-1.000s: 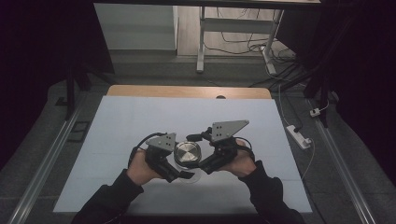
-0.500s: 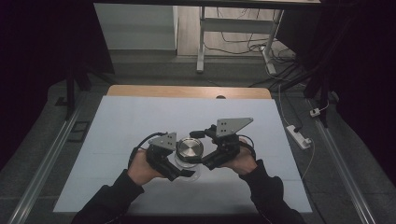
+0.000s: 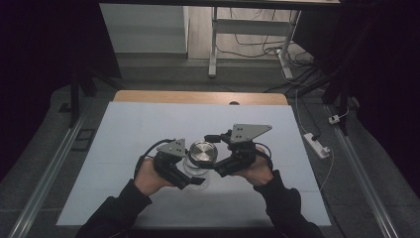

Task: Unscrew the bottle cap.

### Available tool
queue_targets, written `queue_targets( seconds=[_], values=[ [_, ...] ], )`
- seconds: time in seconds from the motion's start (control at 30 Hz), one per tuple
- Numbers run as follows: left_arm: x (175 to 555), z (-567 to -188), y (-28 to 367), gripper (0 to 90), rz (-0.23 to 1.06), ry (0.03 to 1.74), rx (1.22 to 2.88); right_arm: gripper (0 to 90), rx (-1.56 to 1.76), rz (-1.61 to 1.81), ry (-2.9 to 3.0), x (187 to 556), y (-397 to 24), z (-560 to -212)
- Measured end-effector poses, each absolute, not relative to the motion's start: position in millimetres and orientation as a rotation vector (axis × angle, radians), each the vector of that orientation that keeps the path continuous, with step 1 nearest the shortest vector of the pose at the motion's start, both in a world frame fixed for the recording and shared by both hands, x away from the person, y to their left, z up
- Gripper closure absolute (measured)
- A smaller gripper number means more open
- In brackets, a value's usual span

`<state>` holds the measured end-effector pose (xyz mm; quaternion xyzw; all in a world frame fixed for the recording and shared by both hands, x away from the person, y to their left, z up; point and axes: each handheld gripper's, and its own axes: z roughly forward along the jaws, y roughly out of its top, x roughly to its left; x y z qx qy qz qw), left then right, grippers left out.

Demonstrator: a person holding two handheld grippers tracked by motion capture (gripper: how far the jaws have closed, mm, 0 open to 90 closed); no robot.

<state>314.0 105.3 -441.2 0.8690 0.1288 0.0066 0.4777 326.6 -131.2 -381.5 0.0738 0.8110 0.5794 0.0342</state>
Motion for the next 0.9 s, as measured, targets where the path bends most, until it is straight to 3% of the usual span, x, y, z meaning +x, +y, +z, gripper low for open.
queue_targets(
  seconds=[0.9],
  values=[
    [329.0, -448.2, 121.5, 15.5, 0.107, 0.460, 2.115, 19.4, 0.294, 1.751, 2.434, 308.5, -134.8, -375.3]
  ],
)
